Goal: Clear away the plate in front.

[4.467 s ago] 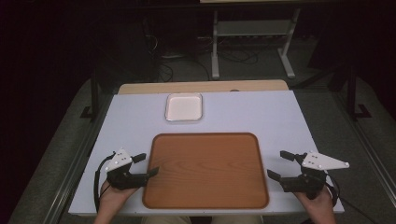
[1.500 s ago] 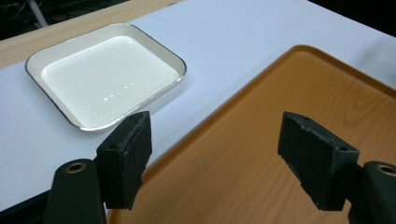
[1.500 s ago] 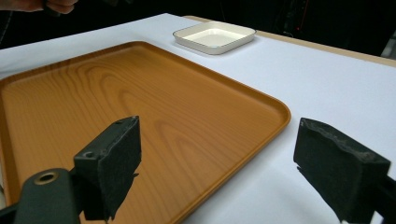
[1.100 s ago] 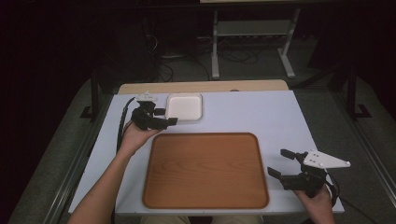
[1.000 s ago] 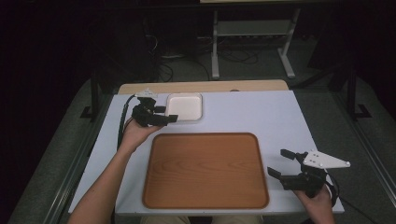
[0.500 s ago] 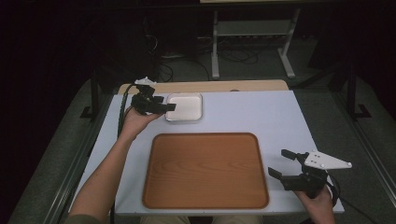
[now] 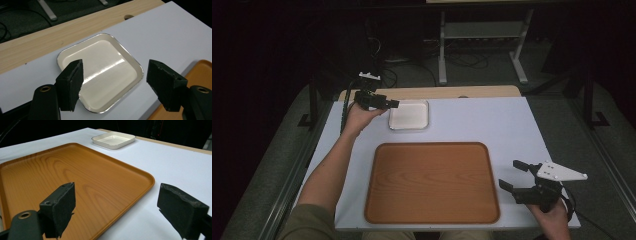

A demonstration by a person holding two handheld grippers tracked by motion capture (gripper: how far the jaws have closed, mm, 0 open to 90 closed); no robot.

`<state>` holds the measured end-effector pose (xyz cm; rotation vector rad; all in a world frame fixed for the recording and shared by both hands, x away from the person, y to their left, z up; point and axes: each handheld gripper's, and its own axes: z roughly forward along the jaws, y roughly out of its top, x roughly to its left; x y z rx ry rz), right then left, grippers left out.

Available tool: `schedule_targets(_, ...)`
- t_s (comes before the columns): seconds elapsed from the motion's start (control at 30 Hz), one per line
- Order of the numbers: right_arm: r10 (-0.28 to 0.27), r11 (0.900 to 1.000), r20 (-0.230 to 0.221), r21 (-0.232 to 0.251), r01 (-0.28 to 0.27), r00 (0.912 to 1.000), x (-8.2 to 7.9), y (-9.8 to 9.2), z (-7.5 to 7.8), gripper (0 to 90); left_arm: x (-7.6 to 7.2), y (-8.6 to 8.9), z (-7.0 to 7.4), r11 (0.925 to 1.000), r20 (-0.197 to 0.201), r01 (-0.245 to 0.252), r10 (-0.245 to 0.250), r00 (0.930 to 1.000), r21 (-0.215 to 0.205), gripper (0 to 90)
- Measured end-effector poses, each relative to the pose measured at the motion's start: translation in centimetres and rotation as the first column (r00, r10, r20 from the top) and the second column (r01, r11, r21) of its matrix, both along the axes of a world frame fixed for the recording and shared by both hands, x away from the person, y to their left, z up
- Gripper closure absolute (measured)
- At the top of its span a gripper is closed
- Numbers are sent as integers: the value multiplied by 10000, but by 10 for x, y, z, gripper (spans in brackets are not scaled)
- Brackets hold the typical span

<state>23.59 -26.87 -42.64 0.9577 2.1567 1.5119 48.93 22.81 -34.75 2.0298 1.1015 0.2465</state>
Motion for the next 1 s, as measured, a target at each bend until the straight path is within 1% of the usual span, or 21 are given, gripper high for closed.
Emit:
schedule_targets(0.13,-75,10000,24,0,75,10000,0,-1,0,142,12,1,-2,9997,-175,-221,222,9996,49,297)
schedule_targets(0.23,-117,9999,8,17,117,9999,0,-2,0,143,19,0,-7,9991,-330,-340,349,9988,268,297)
schedule_targets(0.33,-143,9999,42,6,143,9999,-1,-2,0,143,24,1,-15,9987,-612,-434,449,9971,259,309)
schedule_targets(0.4,-171,9998,25,34,171,9999,-1,-3,0,143,27,2,-20,9982,-785,-449,479,9958,403,327)
schedule_targets(0.47,-179,9998,-1,42,179,9998,-1,-3,0,143,31,4,-28,9969,-1072,-506,568,9926,599,341)
schedule_targets(0.53,-186,9998,-4,47,186,9998,-1,-3,0,143,33,4,-34,9957,-1296,-643,725,9889,663,347)
schedule_targets(0.57,-188,9998,0,51,188,9998,-2,-3,0,143,35,3,-37,9951,-1353,-681,774,9878,722,353)
schedule_targets(0.63,-210,9997,1,76,210,9998,-1,-4,0,143,36,2,-40,9939,-1348,-869,954,9863,673,370)
schedule_targets(0.73,-213,9997,26,89,212,9998,-2,-4,0,143,38,0,-45,9910,-1388,-1002,1119,9840,888,408)
schedule_targets(0.83,-212,9997,12,97,212,9998,-2,-4,0,143,41,0,-53,9884,-1659,-1125,1285,9777,1024,433)
schedule_targets(0.93,-195,9998,11,79,195,9998,-2,-4,0,143,43,2,-63,9837,-1832,-1341,1546,9708,1198,445)
schedule_targets(1.0,-187,9998,9,72,186,9998,-2,-4,0,143,43,2,-67,9818,-1905,-1416,1642,9679,1267,447)
